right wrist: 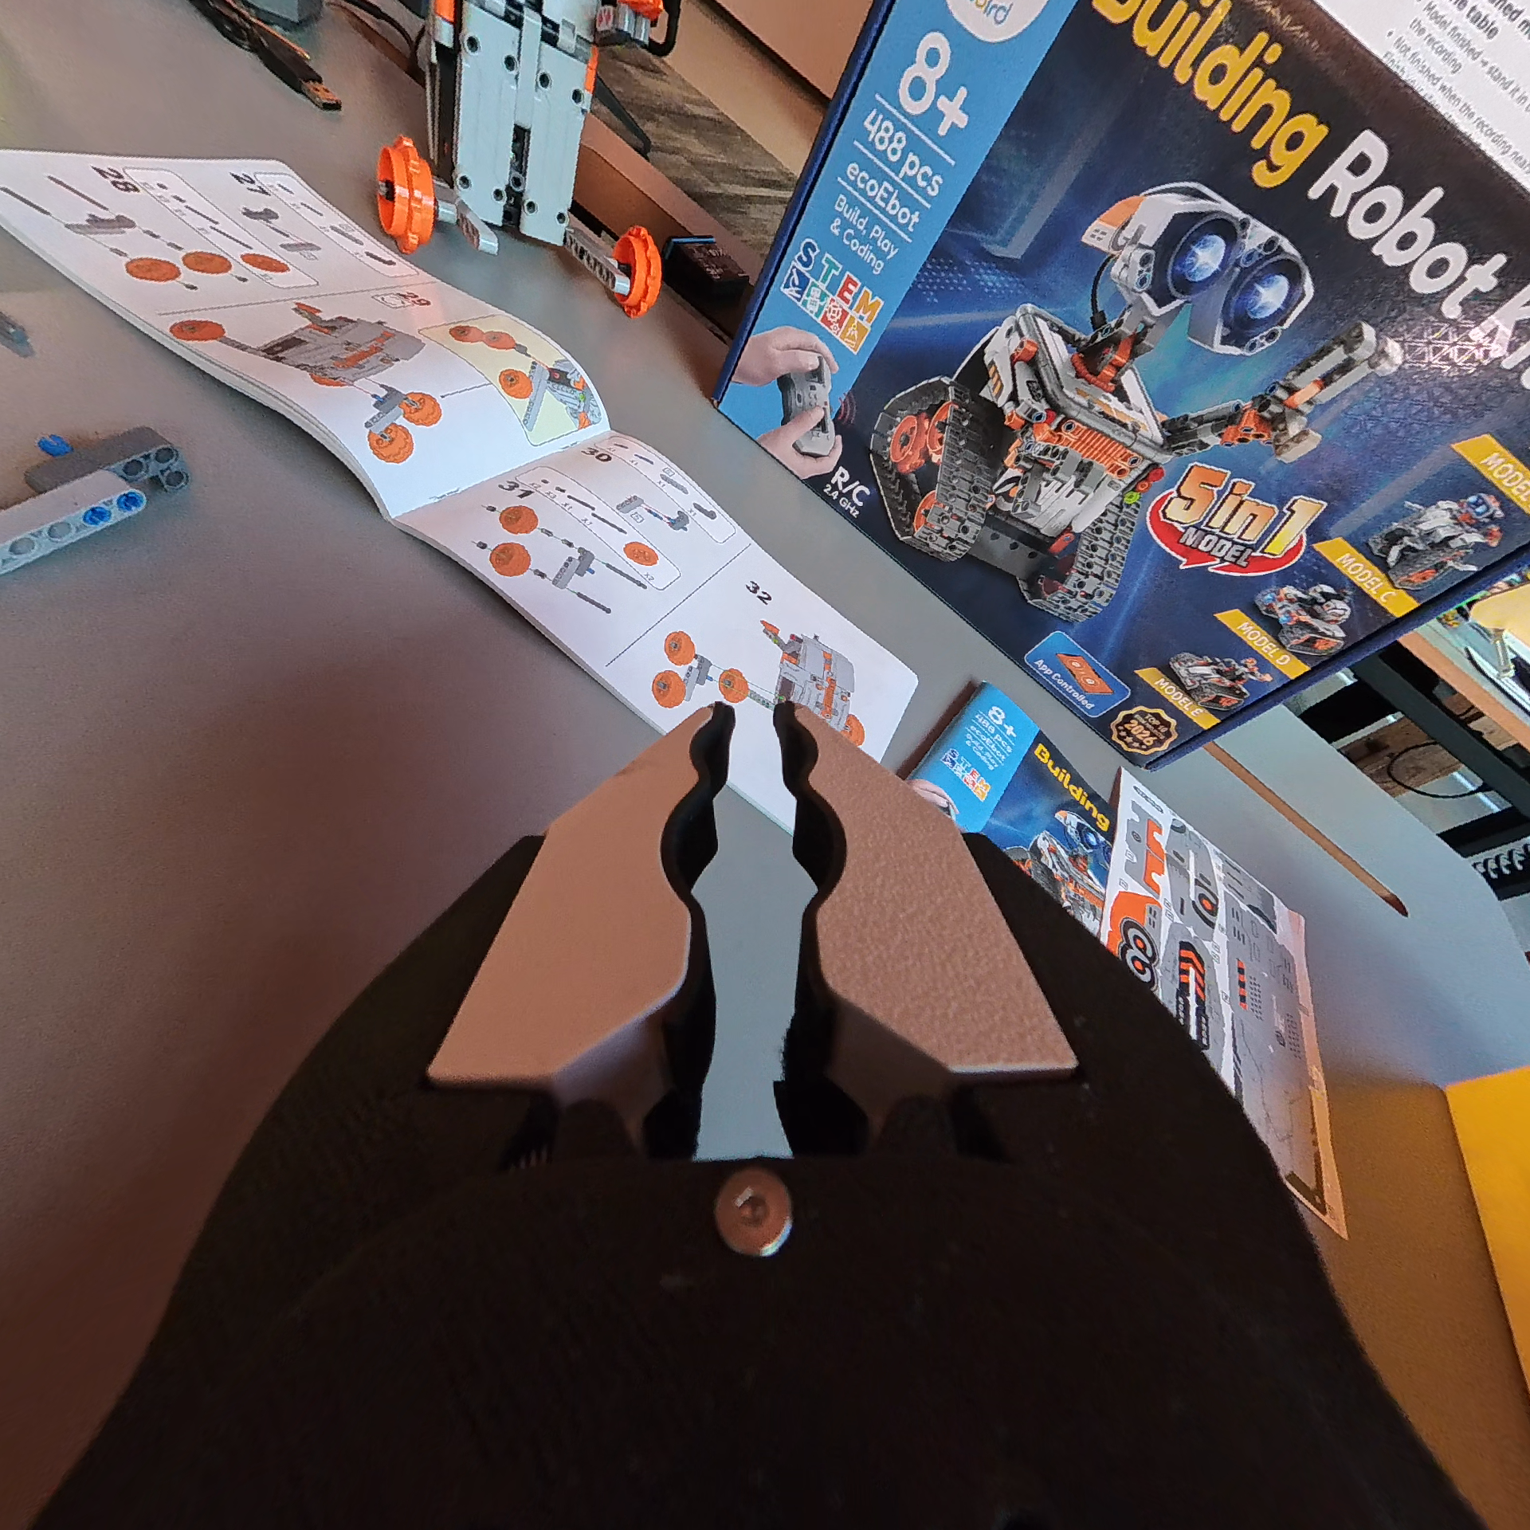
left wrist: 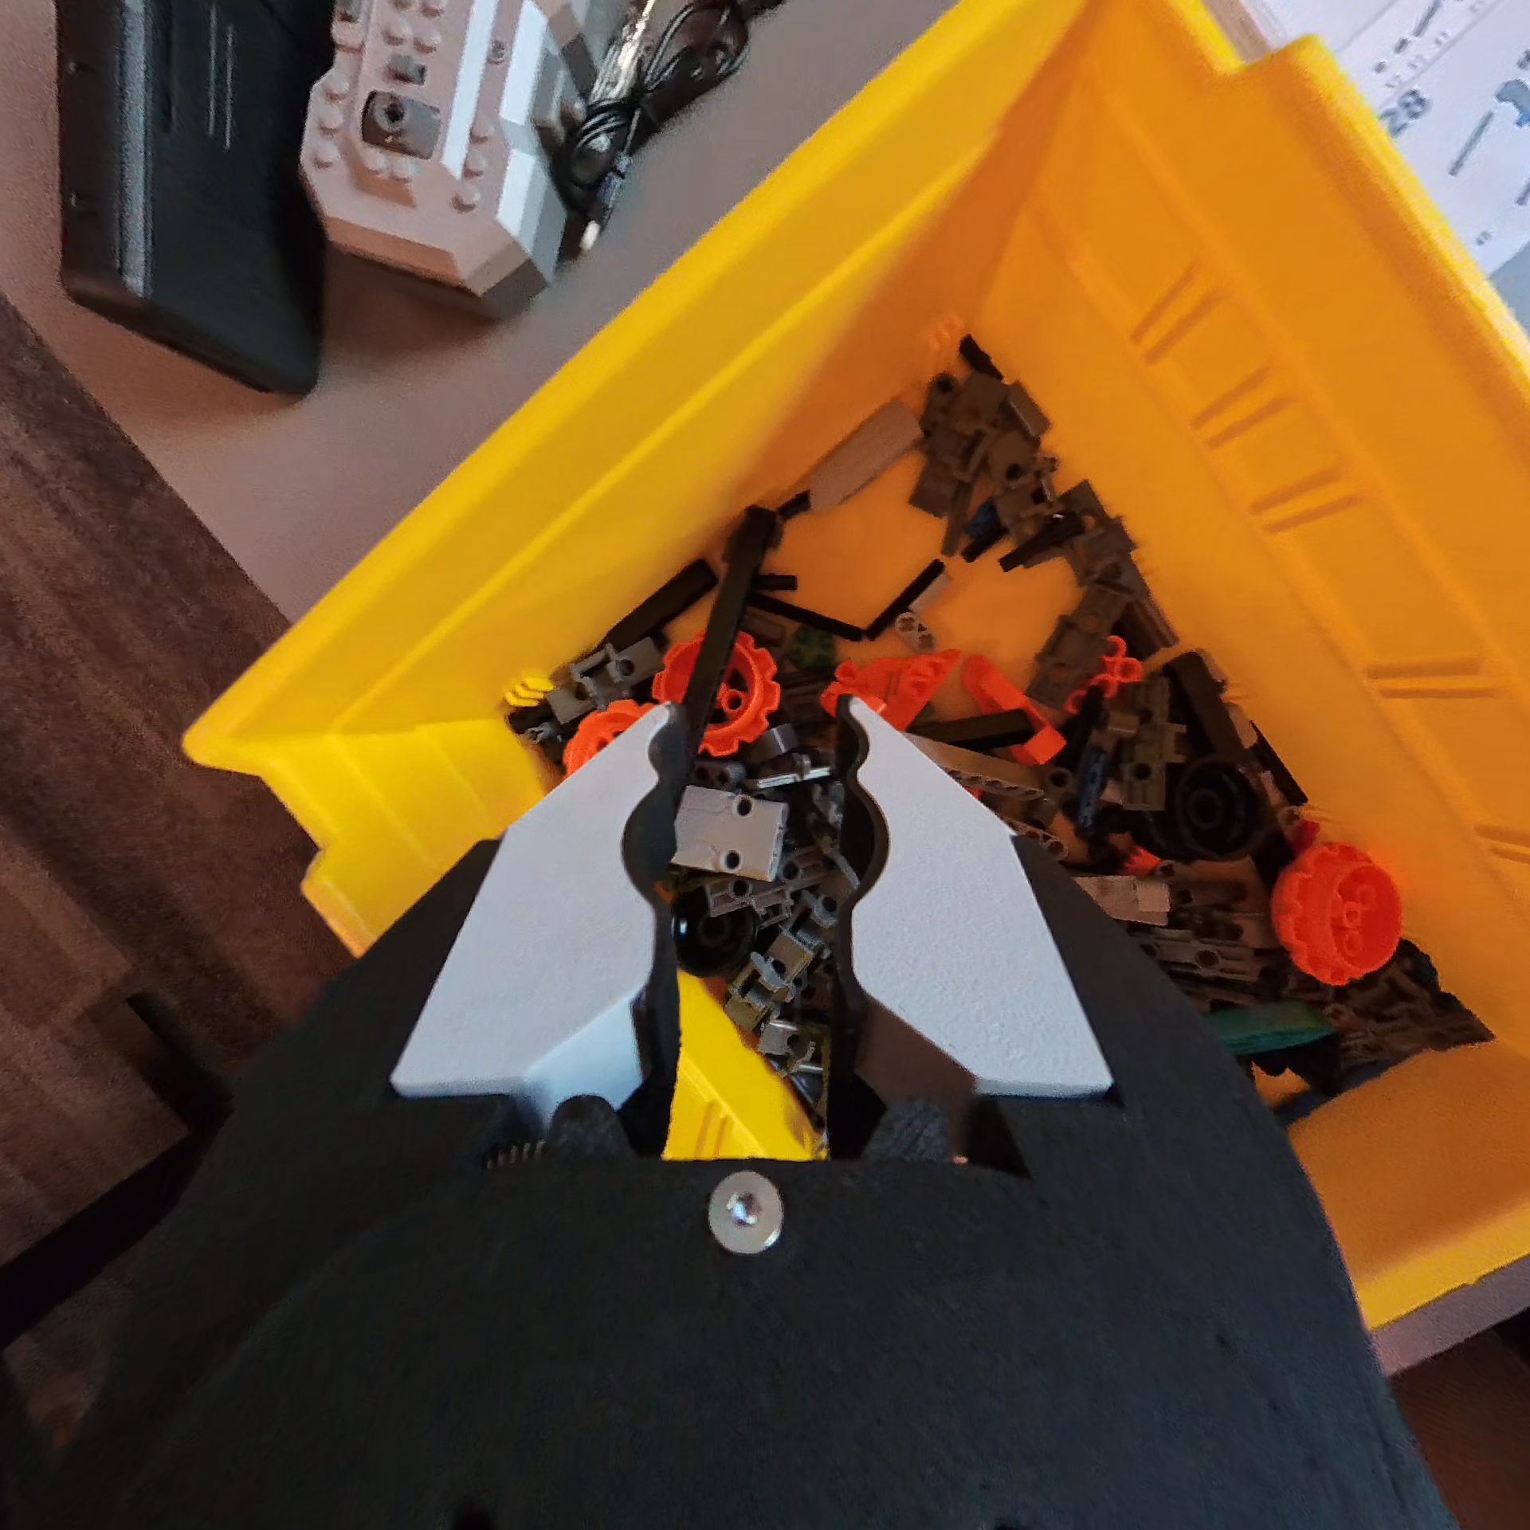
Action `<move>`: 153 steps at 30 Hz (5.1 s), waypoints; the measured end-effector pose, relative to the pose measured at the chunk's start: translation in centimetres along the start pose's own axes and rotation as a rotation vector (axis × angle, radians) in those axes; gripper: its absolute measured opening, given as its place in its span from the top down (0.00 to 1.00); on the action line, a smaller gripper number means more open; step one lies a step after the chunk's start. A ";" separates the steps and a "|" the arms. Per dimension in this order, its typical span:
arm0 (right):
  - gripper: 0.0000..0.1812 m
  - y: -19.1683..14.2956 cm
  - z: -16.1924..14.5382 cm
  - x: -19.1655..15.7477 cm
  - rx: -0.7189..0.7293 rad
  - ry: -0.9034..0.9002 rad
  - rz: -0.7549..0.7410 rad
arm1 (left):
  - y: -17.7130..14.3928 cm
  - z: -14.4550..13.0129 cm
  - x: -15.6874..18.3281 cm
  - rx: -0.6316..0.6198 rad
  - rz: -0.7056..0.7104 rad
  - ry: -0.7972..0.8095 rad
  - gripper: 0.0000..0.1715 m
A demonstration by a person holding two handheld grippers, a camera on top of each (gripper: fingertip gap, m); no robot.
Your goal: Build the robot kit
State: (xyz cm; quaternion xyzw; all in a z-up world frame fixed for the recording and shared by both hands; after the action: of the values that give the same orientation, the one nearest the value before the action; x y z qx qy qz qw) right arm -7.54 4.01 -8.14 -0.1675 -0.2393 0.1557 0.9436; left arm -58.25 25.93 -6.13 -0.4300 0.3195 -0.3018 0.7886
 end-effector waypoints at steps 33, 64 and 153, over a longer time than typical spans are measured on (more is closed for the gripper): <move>0.96 -0.2 0.8 -0.2 0.069 0.000 0.001 | -0.4 -2.3 1.9 -0.135 -0.134 -0.137 0.59; 0.95 -0.8 2.5 -1.6 0.262 0.095 0.129 | 0.2 -4.1 3.8 -0.116 -0.058 -0.558 0.49; 0.95 -0.7 2.6 -2.4 0.220 0.060 0.171 | -1.3 -7.2 7.8 -0.522 -0.304 -0.535 0.57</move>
State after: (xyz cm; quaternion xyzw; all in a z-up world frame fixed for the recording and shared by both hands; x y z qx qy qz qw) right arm -10.76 3.09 -6.65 -0.0876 -0.1774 0.2555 0.9464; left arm -59.22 16.03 -9.99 -0.7214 0.1018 -0.2012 0.6548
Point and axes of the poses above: each gripper's, where its closed fingertips meet, y out along the fingers, z out of its top, x = y × z across the jaws, the point moved 5 cm from there along -y, back along the fingers, and after that the axes turned 10 degrees about z, right-handed, at the moved point
